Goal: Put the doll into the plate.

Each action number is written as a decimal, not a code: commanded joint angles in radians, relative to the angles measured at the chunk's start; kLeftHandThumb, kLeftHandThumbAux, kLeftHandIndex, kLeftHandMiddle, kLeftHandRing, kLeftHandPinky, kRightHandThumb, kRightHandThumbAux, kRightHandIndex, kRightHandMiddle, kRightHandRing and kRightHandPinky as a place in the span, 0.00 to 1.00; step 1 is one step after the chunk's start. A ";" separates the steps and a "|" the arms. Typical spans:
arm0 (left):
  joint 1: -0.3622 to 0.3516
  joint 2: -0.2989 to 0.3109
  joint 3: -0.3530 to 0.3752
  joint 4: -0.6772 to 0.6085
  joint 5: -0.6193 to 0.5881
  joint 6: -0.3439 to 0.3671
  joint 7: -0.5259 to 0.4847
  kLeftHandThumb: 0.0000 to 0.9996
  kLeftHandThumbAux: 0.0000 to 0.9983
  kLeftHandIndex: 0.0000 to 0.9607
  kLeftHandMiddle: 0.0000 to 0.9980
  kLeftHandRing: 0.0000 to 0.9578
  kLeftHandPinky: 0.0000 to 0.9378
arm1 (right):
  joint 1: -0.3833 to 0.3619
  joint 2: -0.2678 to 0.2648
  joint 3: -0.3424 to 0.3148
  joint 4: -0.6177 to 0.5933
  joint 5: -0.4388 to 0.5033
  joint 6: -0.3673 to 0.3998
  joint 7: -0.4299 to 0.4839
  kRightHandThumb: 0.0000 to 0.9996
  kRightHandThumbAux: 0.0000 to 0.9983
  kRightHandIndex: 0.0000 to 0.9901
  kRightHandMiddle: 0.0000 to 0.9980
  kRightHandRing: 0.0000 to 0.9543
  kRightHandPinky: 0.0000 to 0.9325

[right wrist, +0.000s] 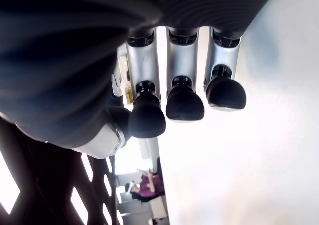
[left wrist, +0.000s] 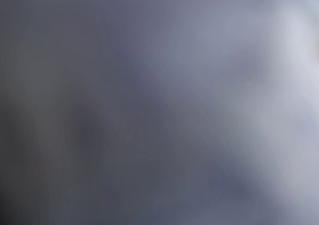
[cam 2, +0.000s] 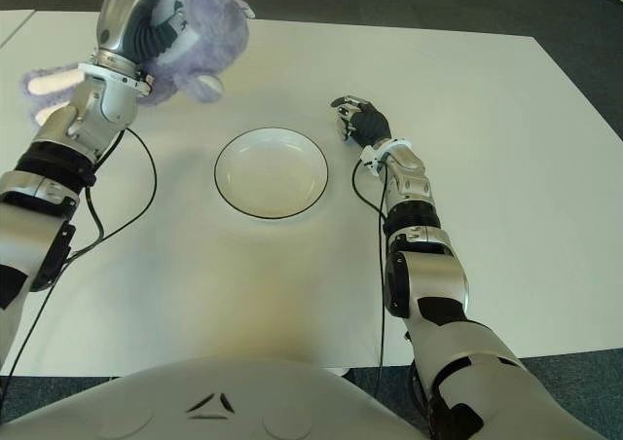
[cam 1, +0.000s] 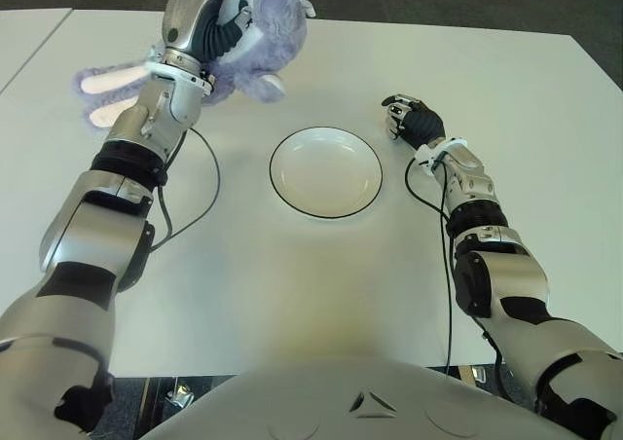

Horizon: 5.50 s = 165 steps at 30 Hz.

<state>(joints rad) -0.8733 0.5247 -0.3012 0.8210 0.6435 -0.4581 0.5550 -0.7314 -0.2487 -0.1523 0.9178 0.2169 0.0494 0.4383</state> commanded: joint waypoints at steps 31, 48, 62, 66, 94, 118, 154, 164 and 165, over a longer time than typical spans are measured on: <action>0.071 -0.004 -0.014 -0.225 0.062 -0.128 -0.070 1.00 0.67 0.97 0.92 0.93 0.81 | 0.067 0.015 0.034 0.081 -0.037 0.028 -0.015 0.69 0.73 0.44 0.83 0.86 0.86; 0.113 -0.037 -0.033 -0.275 0.029 -0.255 -0.171 1.00 0.66 0.94 0.91 0.93 0.90 | 0.052 0.021 0.039 0.101 -0.043 0.018 -0.023 0.69 0.73 0.44 0.85 0.88 0.89; 0.144 -0.088 -0.066 -0.295 0.090 -0.286 -0.178 1.00 0.61 0.91 0.90 0.93 0.93 | 0.051 0.023 0.043 0.111 -0.042 -0.001 -0.011 0.69 0.73 0.44 0.84 0.86 0.87; 0.141 -0.096 -0.086 -0.283 0.101 -0.294 -0.196 1.00 0.60 0.91 0.90 0.93 0.93 | 0.052 0.023 0.048 0.111 -0.045 -0.003 -0.012 0.69 0.73 0.44 0.85 0.87 0.89; 0.129 -0.147 -0.194 -0.267 0.275 -0.249 -0.128 0.98 0.62 0.91 0.91 0.95 0.95 | 0.052 0.029 0.062 0.076 -0.048 0.051 -0.043 0.69 0.73 0.44 0.82 0.84 0.85; 0.162 -0.165 -0.248 -0.183 0.252 -0.249 -0.131 1.00 0.61 0.90 0.90 0.94 0.93 | 0.070 0.028 0.075 0.065 -0.058 0.028 -0.019 0.69 0.73 0.44 0.83 0.86 0.83; 0.146 -0.073 -0.291 -0.292 -0.043 -0.187 -0.889 0.72 0.38 0.20 0.41 0.47 0.31 | 0.062 0.025 0.067 0.087 -0.052 0.017 0.004 0.69 0.73 0.44 0.84 0.86 0.85; 0.134 -0.047 -0.288 -0.332 -0.111 -0.209 -1.027 0.66 0.29 0.03 0.13 0.26 0.27 | 0.060 0.023 0.071 0.089 -0.056 0.017 0.001 0.69 0.73 0.44 0.84 0.87 0.83; 0.134 -0.045 -0.284 -0.333 -0.117 -0.211 -1.033 0.65 0.29 0.02 0.09 0.22 0.27 | 0.060 0.024 0.070 0.089 -0.055 0.016 -0.001 0.69 0.73 0.44 0.84 0.87 0.83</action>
<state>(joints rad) -0.7907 0.4447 -0.5337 0.4686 0.5082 -0.6706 -0.3544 -0.7494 -0.2401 -0.0970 0.9461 0.1922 0.0039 0.4389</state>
